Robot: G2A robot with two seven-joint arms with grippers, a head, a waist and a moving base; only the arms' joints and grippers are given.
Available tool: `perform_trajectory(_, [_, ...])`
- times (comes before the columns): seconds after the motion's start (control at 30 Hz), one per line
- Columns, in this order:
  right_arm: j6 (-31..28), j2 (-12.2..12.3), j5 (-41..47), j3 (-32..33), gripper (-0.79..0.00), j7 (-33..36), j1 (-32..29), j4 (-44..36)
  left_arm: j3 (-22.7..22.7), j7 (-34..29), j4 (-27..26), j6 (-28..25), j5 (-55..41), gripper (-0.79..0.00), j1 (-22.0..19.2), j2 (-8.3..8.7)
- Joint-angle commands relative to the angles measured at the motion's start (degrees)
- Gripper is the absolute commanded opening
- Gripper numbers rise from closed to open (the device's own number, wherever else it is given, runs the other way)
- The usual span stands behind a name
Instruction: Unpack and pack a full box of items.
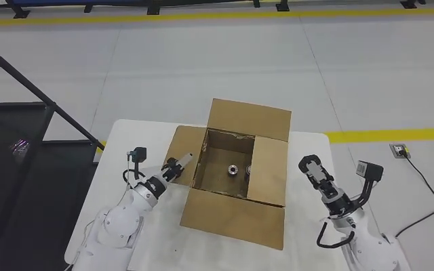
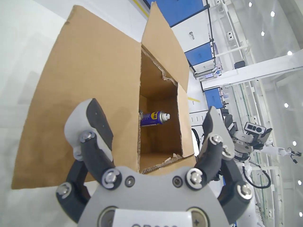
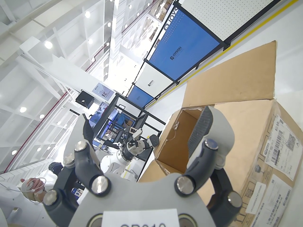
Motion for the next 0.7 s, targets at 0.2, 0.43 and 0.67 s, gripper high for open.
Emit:
perform_trajectory(0.2, [-0.3,0.2,0.3,0.1,0.0,0.6,0.0,0.0,-0.8,-0.7,-9.3,1.3,1.5,0.0,1.9,0.35])
perform_trajectory(0.43, [-0.2,0.4,0.4,0.6,0.0,1.3,0.1,-0.4,4.6,-5.6,-12.3,1.4,-1.8,0.0,-1.1,-0.12])
perform_trajectory(0.67, [-1.5,0.7,0.2,1.9,0.0,2.3,-1.0,-1.4,15.0,-9.9,-2.8,0.6,-9.9,0.0,-10.5,-2.1])
